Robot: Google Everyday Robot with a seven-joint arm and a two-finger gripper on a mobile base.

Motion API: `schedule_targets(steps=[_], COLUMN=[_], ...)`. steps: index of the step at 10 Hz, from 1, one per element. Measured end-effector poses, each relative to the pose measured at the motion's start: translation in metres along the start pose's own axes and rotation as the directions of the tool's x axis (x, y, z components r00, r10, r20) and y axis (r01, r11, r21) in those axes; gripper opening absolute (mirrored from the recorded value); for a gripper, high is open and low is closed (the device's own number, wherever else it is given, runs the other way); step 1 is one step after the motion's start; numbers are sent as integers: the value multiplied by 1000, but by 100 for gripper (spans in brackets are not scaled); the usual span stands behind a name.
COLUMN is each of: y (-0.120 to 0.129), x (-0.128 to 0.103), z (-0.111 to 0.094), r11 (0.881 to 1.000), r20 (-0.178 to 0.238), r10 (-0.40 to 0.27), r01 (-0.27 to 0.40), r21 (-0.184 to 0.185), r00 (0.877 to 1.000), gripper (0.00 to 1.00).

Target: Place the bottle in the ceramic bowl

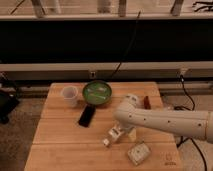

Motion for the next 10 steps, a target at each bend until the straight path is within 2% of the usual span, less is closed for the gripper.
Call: schedule_targets(steps=[10], y=[1], x=[-9], z=[14], r11=[1000], r20=[8], r10=[-13], r01=[13], r21=[-1], r00=[1000], gripper=[80])
